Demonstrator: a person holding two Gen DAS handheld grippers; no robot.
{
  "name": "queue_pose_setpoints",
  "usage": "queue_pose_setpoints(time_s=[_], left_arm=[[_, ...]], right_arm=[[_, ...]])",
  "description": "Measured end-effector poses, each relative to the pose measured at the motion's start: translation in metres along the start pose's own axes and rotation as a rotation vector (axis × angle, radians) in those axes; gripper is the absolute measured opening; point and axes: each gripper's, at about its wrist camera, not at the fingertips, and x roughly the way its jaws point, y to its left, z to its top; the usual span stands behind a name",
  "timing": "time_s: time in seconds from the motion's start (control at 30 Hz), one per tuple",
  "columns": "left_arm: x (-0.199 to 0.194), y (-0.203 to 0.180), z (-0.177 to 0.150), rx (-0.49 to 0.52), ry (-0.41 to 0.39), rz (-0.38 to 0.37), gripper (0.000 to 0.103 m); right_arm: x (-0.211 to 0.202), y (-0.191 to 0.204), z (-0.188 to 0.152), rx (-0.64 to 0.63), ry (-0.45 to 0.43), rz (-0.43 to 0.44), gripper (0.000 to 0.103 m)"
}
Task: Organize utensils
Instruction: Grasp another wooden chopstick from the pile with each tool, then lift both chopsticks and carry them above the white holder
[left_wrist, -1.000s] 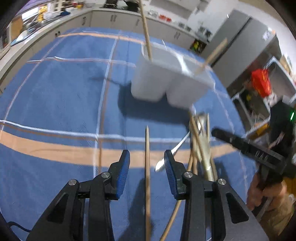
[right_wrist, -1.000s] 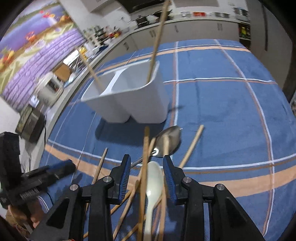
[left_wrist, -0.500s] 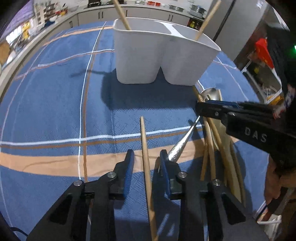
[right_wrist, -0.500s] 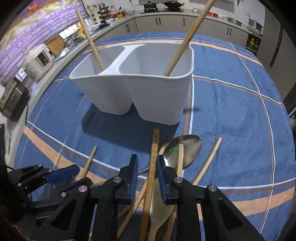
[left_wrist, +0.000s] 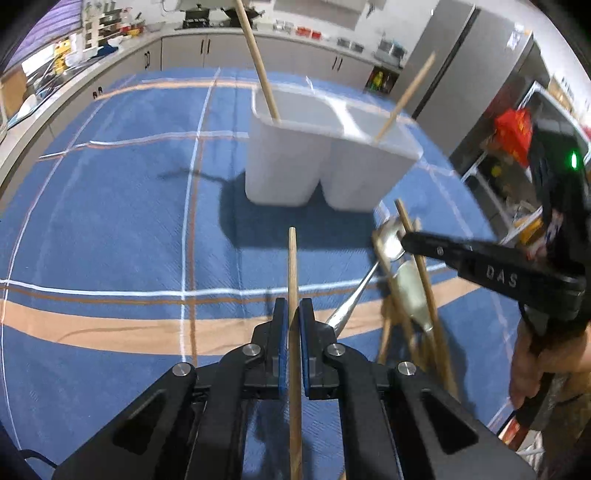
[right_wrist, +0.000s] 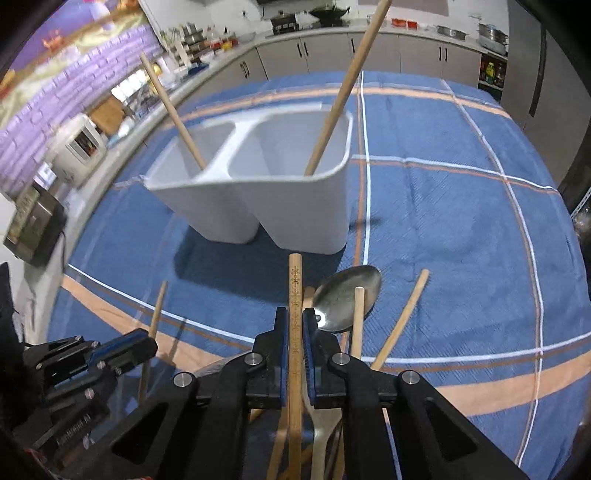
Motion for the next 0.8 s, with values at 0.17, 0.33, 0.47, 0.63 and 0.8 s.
queue_pose_setpoints(time_s=[0.17,0.33,0.47,0.63,0.8], left_arm=[[-0.034,0.002,-0.001,-0.04,-0.085,-0.025,0.006],[-0.07,0.003,-0.007,-0.044,-0.158,-0.027,0.006],[-0.09,-0.003,-0.015,-0.02,-0.208,-0.014,0.005],[-0.106,-0.014,-0.028,-0.008,-0.248,-0.015,0.005],[-0.126,-0.021,-0.04,-0.006,-0.286,-0.02,0.005]], right_arm=[[-0.037,0.002,-0.008,0.036,-0.095,0.045,0.008],[-0.074,0.005,-0.023,0.049,-0.182,0.062,0.008],[-0.098,0.01,-0.037,0.04,-0.234,0.064,0.008],[-0.122,0.022,-0.053,0.009,-0.283,0.058,0.008],[-0.141,0.03,-0.065,-0.013,-0.318,0.065,0.008]])
